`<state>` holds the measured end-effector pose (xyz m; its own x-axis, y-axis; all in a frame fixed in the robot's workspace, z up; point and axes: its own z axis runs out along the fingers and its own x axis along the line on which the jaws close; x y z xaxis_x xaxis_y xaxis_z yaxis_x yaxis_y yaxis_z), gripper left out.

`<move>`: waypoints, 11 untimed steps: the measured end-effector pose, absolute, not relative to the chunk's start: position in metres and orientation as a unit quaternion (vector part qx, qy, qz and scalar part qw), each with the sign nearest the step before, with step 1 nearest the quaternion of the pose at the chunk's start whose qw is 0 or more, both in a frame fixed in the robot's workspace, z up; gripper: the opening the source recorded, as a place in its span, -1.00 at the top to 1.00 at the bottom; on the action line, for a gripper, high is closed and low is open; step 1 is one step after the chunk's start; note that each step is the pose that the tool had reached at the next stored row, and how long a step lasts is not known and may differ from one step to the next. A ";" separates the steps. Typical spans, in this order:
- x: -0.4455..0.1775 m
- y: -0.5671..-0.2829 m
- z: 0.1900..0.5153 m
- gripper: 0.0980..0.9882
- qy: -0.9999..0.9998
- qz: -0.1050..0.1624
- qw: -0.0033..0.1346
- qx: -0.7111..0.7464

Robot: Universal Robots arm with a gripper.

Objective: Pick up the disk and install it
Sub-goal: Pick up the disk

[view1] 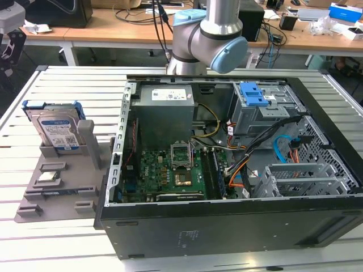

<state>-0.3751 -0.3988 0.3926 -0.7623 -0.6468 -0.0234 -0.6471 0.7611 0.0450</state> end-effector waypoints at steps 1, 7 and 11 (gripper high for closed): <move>-0.375 -0.399 0.393 0.98 0.937 0.025 0.003 -0.349; -0.375 -0.399 0.393 0.98 0.930 0.025 0.003 -0.367; -0.375 -0.399 0.393 0.98 0.923 0.025 0.002 -0.383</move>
<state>-0.3751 -0.3989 0.3927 -0.7059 -0.7079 -0.0233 -0.7081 0.7046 0.0451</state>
